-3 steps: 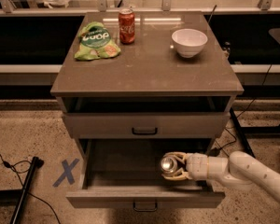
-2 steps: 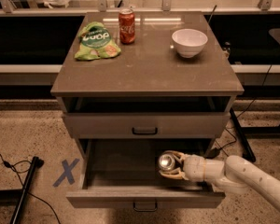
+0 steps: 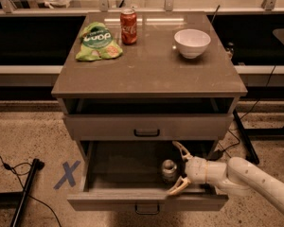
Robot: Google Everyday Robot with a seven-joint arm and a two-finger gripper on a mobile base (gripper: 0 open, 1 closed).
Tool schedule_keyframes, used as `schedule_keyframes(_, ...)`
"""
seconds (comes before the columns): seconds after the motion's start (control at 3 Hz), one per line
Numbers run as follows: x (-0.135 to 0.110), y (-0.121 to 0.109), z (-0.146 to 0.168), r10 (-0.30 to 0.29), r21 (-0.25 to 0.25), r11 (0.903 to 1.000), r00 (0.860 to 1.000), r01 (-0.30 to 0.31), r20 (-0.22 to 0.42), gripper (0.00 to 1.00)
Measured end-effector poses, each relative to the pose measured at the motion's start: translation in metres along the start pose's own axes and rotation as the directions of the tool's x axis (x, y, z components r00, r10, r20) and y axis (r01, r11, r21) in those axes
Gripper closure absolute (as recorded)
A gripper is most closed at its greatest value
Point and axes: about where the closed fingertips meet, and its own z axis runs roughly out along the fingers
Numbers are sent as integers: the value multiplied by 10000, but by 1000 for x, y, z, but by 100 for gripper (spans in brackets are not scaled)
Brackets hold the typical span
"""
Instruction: Place 7up can into middle drawer
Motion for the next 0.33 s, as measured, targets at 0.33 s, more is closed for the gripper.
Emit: schedule_keyframes(0.33, 0, 0, 0, 0, 0, 10000, 10000, 0, 0, 0)
